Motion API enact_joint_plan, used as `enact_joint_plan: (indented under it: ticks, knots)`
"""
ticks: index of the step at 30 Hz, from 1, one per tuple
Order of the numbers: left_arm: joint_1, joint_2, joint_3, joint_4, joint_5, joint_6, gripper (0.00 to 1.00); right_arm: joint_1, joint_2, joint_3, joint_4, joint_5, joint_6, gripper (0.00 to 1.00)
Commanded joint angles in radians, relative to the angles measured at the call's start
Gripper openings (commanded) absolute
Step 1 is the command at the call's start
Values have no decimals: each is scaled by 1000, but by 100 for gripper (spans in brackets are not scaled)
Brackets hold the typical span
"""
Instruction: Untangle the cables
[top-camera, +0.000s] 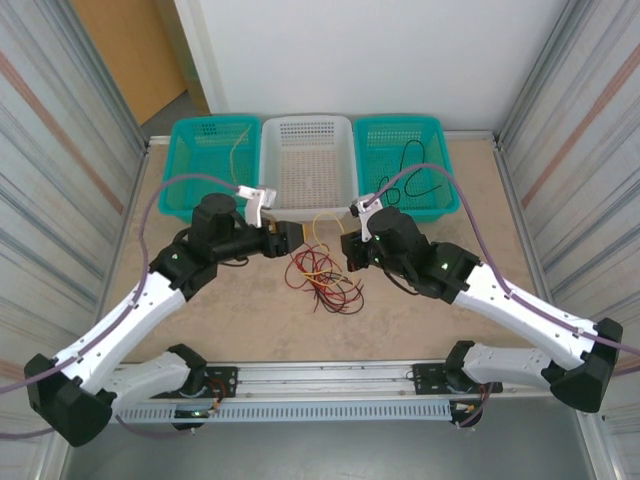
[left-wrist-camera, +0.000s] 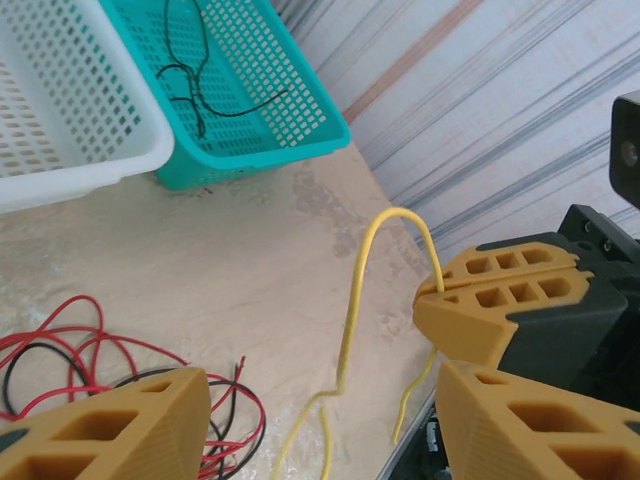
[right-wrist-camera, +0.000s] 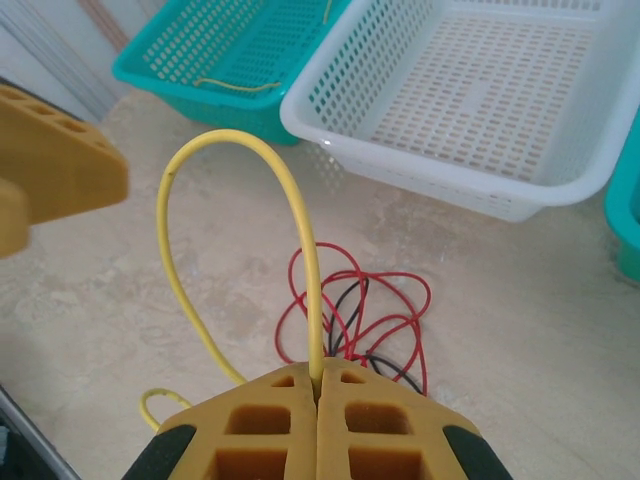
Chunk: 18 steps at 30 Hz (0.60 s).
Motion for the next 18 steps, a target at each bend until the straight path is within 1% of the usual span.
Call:
enact_joint_plan:
  ticks: [1,6,8,11,13,15,16,18]
  knots:
    - [-9,30,46,68,55,-9,60,31,-11,56,6,24,-26,0]
    - [-28,76,66,75,61,-5,54,72,-3,83,8,39,-38,0]
    - [-31,77,67,71,53,-1,45,75,-2,89,12,38,-38,0]
    - [-31,59,63,79,41,-4,24,77,0,89,14,36,-39,0]
    - [-32,46,75,66,30,-7,13,76,3,90,15,34,-37,1]
    - [-31,31,87,59,14,-10,1,77,4,89,14,29,-35,4]
    - [-31,25,95,52,3,-10,0,77,4,88,13,34,-31,7]
    - [-31,9,111,37,-25,-9,0,77,1,75,19,51,-25,17]
